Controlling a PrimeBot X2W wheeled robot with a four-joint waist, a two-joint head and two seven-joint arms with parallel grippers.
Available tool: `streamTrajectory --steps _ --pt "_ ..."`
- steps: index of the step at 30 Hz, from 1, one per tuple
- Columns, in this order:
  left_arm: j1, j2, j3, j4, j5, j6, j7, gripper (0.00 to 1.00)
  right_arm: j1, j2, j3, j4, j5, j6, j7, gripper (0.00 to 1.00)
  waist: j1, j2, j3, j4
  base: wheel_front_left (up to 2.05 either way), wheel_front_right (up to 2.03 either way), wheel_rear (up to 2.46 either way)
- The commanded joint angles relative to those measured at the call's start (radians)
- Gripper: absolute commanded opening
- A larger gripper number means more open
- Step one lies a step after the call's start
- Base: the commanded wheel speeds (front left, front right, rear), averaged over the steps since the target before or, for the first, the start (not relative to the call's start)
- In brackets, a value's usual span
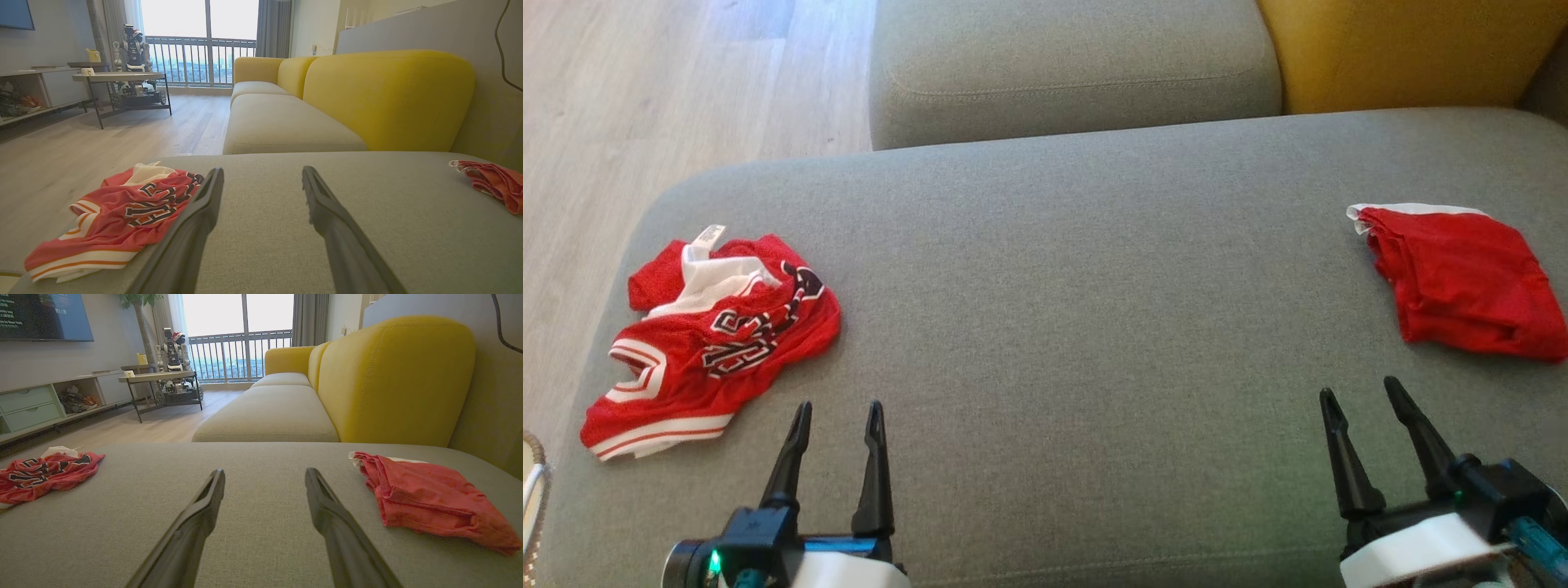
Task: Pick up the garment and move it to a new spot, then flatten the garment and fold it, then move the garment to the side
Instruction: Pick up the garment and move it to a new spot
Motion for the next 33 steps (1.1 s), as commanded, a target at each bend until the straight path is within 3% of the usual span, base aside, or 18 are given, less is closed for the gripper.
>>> streamTrajectory --steps 1,14,33 --pt "-0.027 -0.008 0.039 -0.029 0.012 -0.004 -0.005 1.00 -0.036 -0.008 0.028 -0.031 0.006 0.000 -0.009 1.00 0.0001 -0.0001 0.002 0.000 0.00 0.00 0.00" --pt "-0.036 -0.009 0.029 -0.021 -0.003 -0.001 -0.005 1.00 -0.025 -0.008 0.029 -0.039 0.011 0.000 -0.009 1.00 0.0001 -0.0001 0.004 0.051 0.00 0.00 0.00" --pt "-0.009 -0.009 0.027 -0.035 0.005 0.001 -0.005 1.00 0.003 -0.008 0.061 -0.039 0.040 0.000 -0.010 1.00 0.0001 -0.0001 -0.007 0.369 0.00 0.00 0.00"
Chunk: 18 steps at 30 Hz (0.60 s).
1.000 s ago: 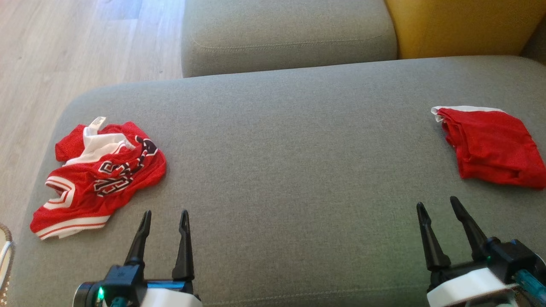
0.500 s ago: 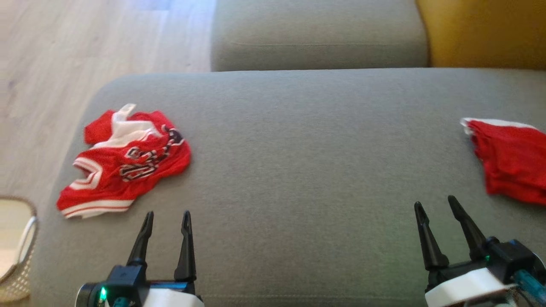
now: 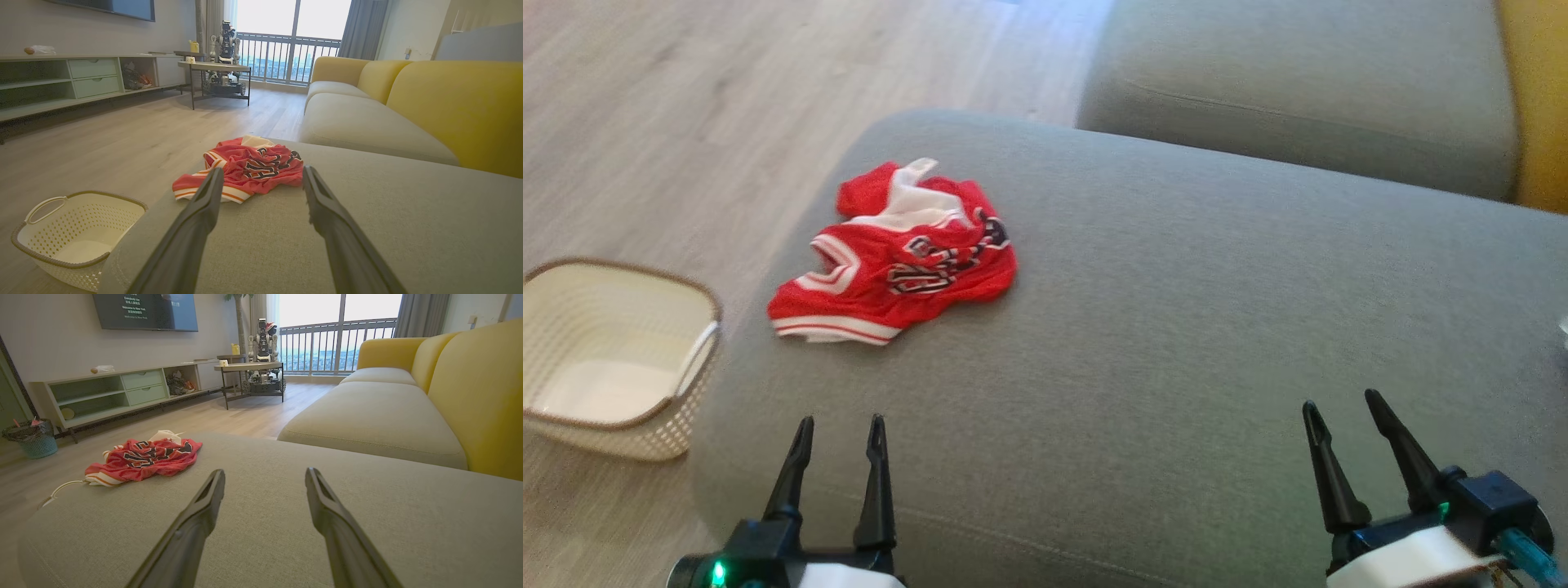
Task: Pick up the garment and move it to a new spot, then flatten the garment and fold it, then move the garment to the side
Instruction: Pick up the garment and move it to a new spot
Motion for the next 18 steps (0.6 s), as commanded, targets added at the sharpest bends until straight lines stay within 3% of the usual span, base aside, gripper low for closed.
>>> streamTrajectory --steps 1,12,18 --pt "-0.031 -0.008 0.033 -0.041 0.008 0.000 -0.005 1.00 -0.021 -0.011 0.026 -0.028 0.005 0.000 -0.009 1.00 0.0000 0.0000 -0.004 0.047 0.00 0.00 0.00" --pt "-0.025 -0.008 0.060 -0.046 0.005 -0.012 -0.005 1.00 -0.015 -0.011 0.039 -0.026 0.002 0.000 -0.009 1.00 0.0000 0.0000 0.007 0.091 0.00 0.00 0.00" --pt "-0.220 0.059 0.128 0.001 -0.013 -0.090 -0.005 1.00 -0.035 -0.011 0.040 -0.031 -0.048 0.000 -0.009 1.00 0.0000 0.0000 0.083 0.057 0.00 0.00 0.00"
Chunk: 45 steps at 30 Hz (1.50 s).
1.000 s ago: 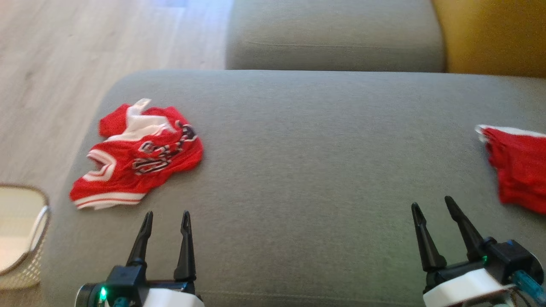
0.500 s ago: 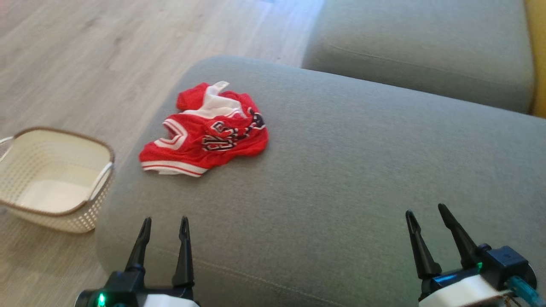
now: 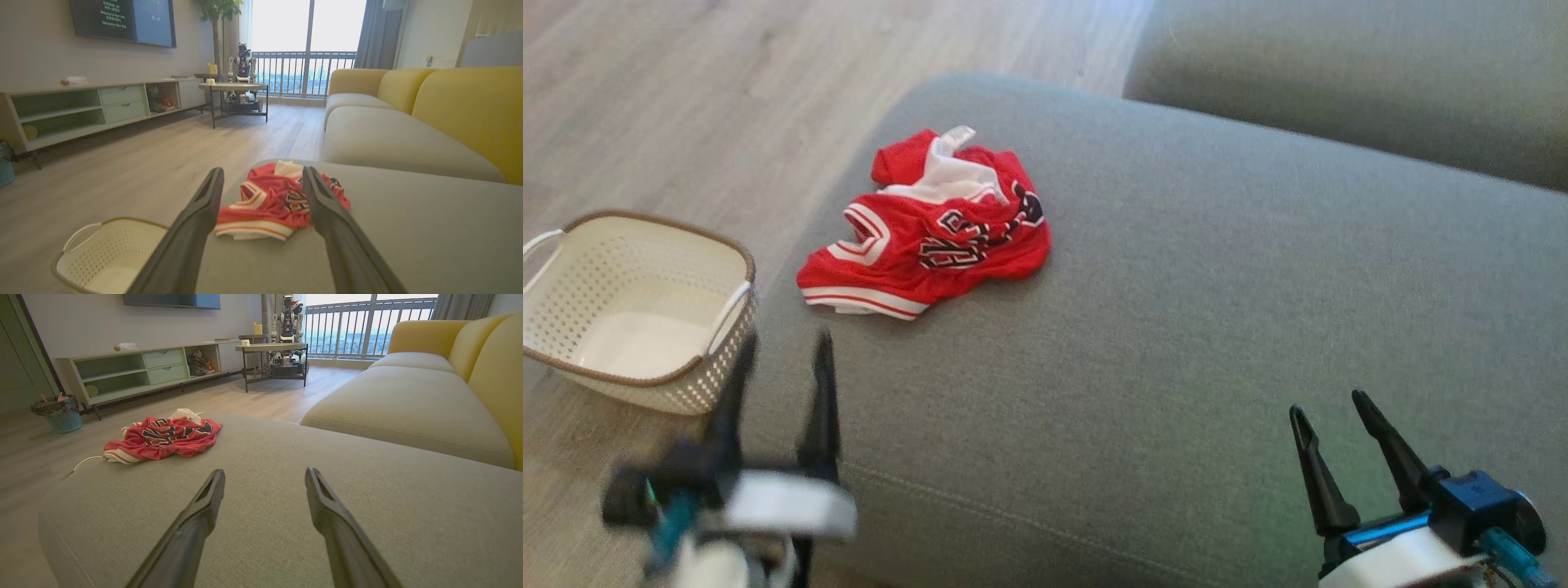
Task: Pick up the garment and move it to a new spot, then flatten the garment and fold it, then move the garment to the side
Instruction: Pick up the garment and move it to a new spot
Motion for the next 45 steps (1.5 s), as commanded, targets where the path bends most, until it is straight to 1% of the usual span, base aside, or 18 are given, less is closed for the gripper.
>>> streamTrajectory --steps 1,5,9,12,15,19,23,26,29,33,34,35,36,37,39,45 --pt "-0.138 0.017 0.048 -0.006 -0.018 -0.021 -0.005 1.00 -0.039 -0.011 0.015 -0.037 -0.016 0.000 -0.009 1.00 0.0000 0.0000 0.039 -0.026 0.00 0.00 0.00" --pt "-0.347 0.065 0.061 0.111 -0.046 -0.081 0.067 1.00 -0.072 -0.011 0.014 -0.041 -0.050 0.000 -0.009 1.00 0.0000 0.0000 0.100 -0.071 0.00 0.00 0.00" --pt "-0.539 0.110 0.056 0.251 -0.081 -0.135 0.189 1.00 -0.110 -0.011 0.007 -0.052 -0.076 0.000 -0.009 1.00 0.0000 0.0000 0.171 -0.121 0.00 0.00 0.00" --pt "-0.672 0.132 0.046 0.366 -0.119 -0.160 0.296 1.00 -0.133 -0.011 -0.005 -0.064 -0.097 0.000 -0.009 1.00 0.0000 0.0000 0.231 -0.147 0.00 0.00 0.00" --pt "-0.795 0.151 0.036 0.487 -0.150 -0.173 0.376 1.00 -0.158 -0.011 -0.013 -0.080 -0.122 0.000 -0.009 1.00 0.0000 0.0000 0.298 -0.165 0.00 0.00 0.00" --pt "-0.927 0.159 0.018 0.649 -0.202 -0.182 0.483 1.00 -0.193 -0.011 -0.027 -0.104 -0.157 0.000 -0.009 1.00 0.0000 0.0000 0.384 -0.177 0.00 0.00 0.00" --pt "-1.019 0.151 0.018 0.775 -0.277 -0.186 0.557 1.00 -0.231 -0.011 -0.034 -0.126 -0.186 0.000 -0.009 1.00 0.0000 0.0000 0.461 -0.190 0.00 0.00 0.00" --pt "-1.059 0.144 0.000 0.849 -0.319 -0.187 0.608 1.00 -0.253 -0.011 -0.043 -0.139 -0.199 0.000 -0.009 1.00 0.0000 0.0000 0.505 -0.194 0.00 0.00 0.00" --pt "-1.075 0.135 -0.036 0.899 -0.350 -0.187 0.640 1.00 -0.268 -0.011 -0.047 -0.146 -0.204 0.000 -0.009 1.00 0.0000 0.0000 0.538 -0.195 0.00 0.00 0.00" --pt "-1.076 0.128 -0.085 0.939 -0.381 -0.187 0.614 1.00 -0.278 -0.011 -0.051 -0.150 -0.203 0.000 -0.009 1.00 0.0000 0.0000 0.562 -0.193 0.00 0.00 0.00" --pt "-1.075 0.126 -0.097 0.949 -0.386 -0.187 0.606 0.78 -0.280 -0.011 -0.051 -0.149 -0.201 0.000 -0.009 1.00 0.0000 0.0000 0.565 -0.192 0.00 0.00 0.00" --pt "-1.075 0.126 -0.097 0.949 -0.386 -0.187 0.606 0.78 -0.280 -0.011 -0.051 -0.149 -0.201 0.000 -0.009 1.00 0.0000 0.0000 0.565 -0.192 0.00 0.00 0.00" --pt "-1.074 0.125 -0.109 0.957 -0.391 -0.187 0.594 0.27 -0.281 -0.011 -0.049 -0.147 -0.200 0.000 -0.009 1.00 0.0000 0.0000 0.567 -0.192 0.00 0.00 0.00" --pt "-1.075 0.125 -0.121 0.962 -0.394 -0.187 0.577 0.00 -0.283 -0.011 -0.047 -0.145 -0.199 0.000 -0.009 1.00 0.0000 0.0000 0.568 -0.191 0.00 0.00 0.00" --pt "-1.076 0.128 -0.141 0.971 -0.402 -0.187 0.537 0.00 -0.289 -0.011 -0.043 -0.140 -0.197 0.000 -0.009 1.00 0.0000 0.0000 0.564 -0.189 0.00 0.00 0.00" --pt "-1.087 0.152 -0.196 0.956 -0.408 -0.187 0.341 0.00 -0.303 -0.011 -0.024 -0.114 -0.172 0.000 -0.009 1.00 0.0000 0.0000 0.508 -0.191 0.00 0.00 0.00"
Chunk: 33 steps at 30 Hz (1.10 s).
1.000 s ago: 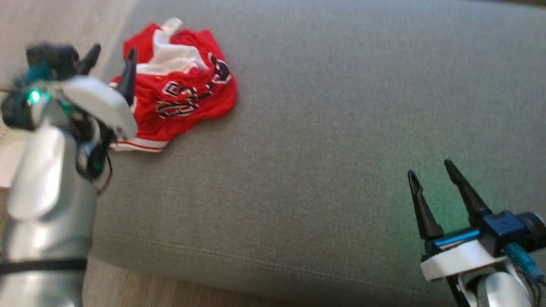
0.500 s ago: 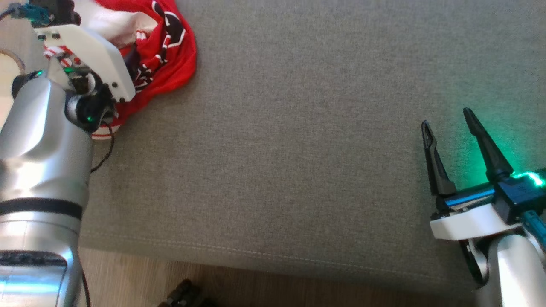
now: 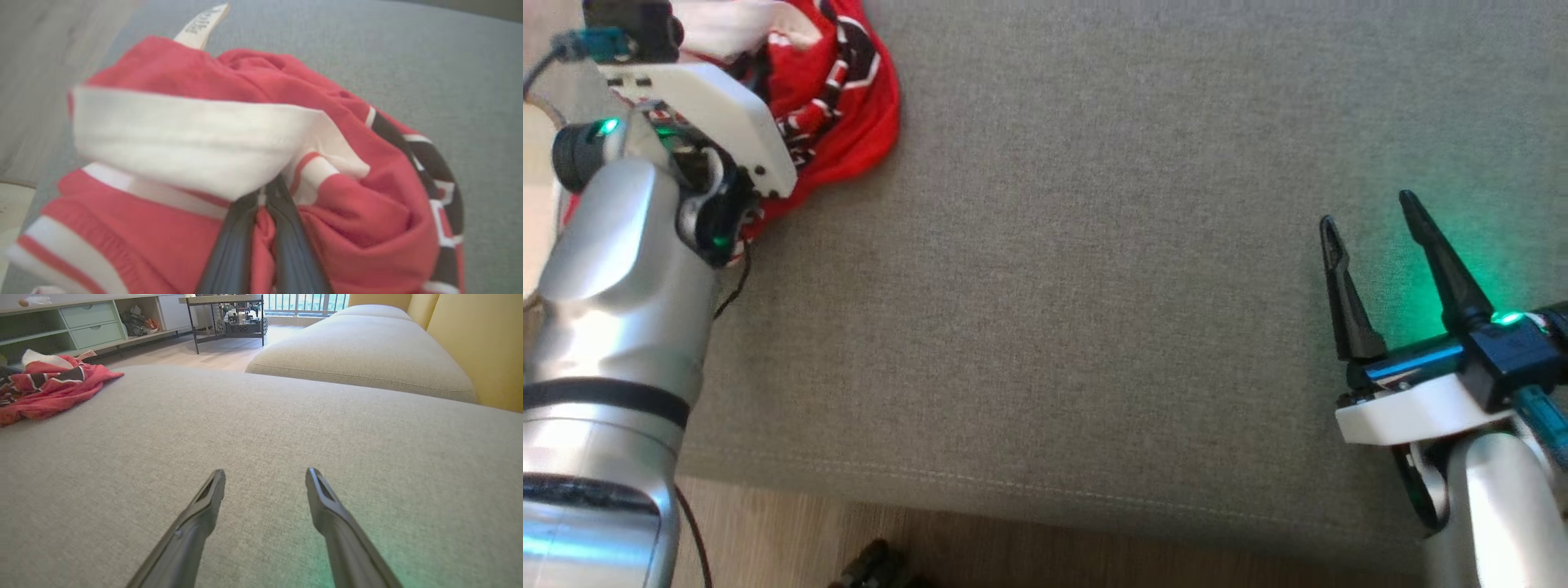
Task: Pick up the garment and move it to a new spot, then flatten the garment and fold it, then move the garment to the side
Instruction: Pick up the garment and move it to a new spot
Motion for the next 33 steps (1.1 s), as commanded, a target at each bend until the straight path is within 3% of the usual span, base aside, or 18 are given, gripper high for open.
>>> streamTrajectory --steps 1,5,10,15,23,33 --pt "-0.017 0.054 0.018 -0.030 -0.006 -0.006 -0.023 0.00 0.003 -0.006 0.032 -0.023 0.008 0.000 -0.009 1.00 -0.0001 0.0000 -0.029 -0.004 0.00 0.00 0.00" --pt "-0.024 0.077 0.001 -0.051 0.003 -0.006 -0.137 0.00 0.014 -0.006 0.047 -0.002 0.038 0.000 -0.009 1.00 -0.0001 0.0000 -0.102 -0.015 0.00 0.00 0.00" --pt "-0.012 0.095 -0.051 -0.113 0.000 -0.006 -0.175 0.00 0.029 -0.006 0.072 0.018 0.075 0.000 -0.009 1.00 -0.0001 0.0000 -0.200 -0.048 0.00 0.00 0.00" --pt "0.024 0.111 -0.113 -0.234 -0.031 -0.006 -0.116 0.00 0.044 -0.006 0.081 0.015 0.108 0.000 -0.009 1.00 -0.0001 0.0000 -0.279 -0.101 0.00 0.00 0.00" --pt "0.120 0.143 -0.148 -0.474 -0.060 0.011 0.001 0.00 0.061 -0.006 0.094 -0.023 0.173 0.000 -0.009 1.00 -0.0001 0.0000 -0.352 -0.252 0.00 0.00 0.00" --pt "0.174 0.104 -0.184 -0.630 -0.064 0.090 0.090 0.00 0.040 -0.006 0.131 -0.039 0.217 0.000 -0.009 1.00 -0.0001 0.0000 -0.297 -0.474 0.00 0.00 0.00"
